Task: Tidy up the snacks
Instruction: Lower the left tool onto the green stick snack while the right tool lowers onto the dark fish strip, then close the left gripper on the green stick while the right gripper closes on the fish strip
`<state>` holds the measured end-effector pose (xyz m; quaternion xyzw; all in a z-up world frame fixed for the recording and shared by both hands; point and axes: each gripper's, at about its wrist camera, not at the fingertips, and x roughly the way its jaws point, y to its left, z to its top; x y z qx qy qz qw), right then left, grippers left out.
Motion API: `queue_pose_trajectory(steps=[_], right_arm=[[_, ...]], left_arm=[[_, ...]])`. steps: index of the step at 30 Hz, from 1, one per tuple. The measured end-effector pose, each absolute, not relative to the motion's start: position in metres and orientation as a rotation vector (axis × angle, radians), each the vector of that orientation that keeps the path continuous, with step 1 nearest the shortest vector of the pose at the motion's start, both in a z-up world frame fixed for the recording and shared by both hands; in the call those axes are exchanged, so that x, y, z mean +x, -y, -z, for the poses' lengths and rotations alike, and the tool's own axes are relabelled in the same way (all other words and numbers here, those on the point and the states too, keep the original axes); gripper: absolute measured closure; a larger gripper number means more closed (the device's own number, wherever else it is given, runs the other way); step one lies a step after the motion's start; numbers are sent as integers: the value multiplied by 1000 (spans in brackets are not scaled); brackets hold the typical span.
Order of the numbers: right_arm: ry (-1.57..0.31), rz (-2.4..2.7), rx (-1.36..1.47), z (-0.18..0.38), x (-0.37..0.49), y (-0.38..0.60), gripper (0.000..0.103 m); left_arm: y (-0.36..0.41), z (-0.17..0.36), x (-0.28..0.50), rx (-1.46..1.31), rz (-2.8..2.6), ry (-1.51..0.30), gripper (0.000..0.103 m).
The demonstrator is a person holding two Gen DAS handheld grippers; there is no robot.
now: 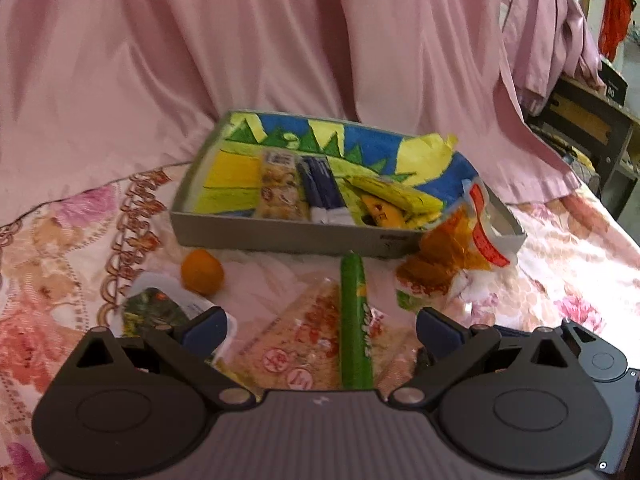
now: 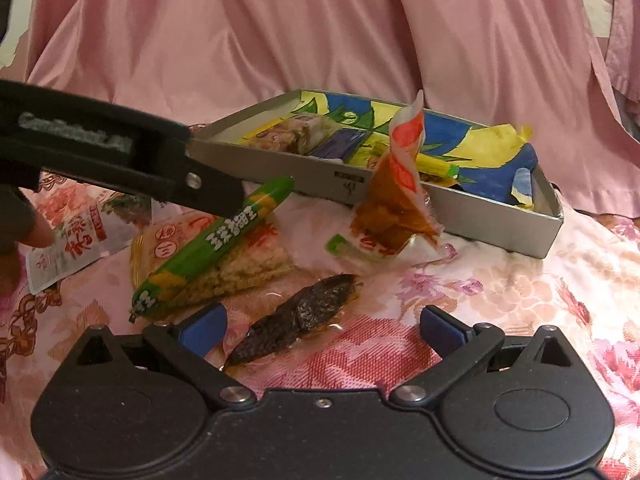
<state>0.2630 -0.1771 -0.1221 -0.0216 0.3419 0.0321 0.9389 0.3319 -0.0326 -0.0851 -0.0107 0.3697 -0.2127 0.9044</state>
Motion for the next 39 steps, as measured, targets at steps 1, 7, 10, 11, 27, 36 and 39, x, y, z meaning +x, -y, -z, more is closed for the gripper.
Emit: queue_pose_trajectory(steps=[1,7,10,11,27,36,39], right_arm=[[-698,-68,-45,122,263,177,1],[-692,-77,-61,124,265,178,1],[-693,-66,-61,123,263,178,1],[-692,-62,-60,123,262,177,1],[-687,-113,-36,123,258,173,20],[-691,-142,-6,120,261,179,35],[-695,-133,-2,121,264,180,24]], left_arm=[[35,88,333,-15,443,-770,0],[41,96,336,9,461,-795,1],[47,97,336,40,477,-794,8],[48,97,336,47,481,-797,10],[40,94,343,115,504,-815,74],[18,94,346,80,513,-854,78],[17,93,349,60,517,-861,78]])
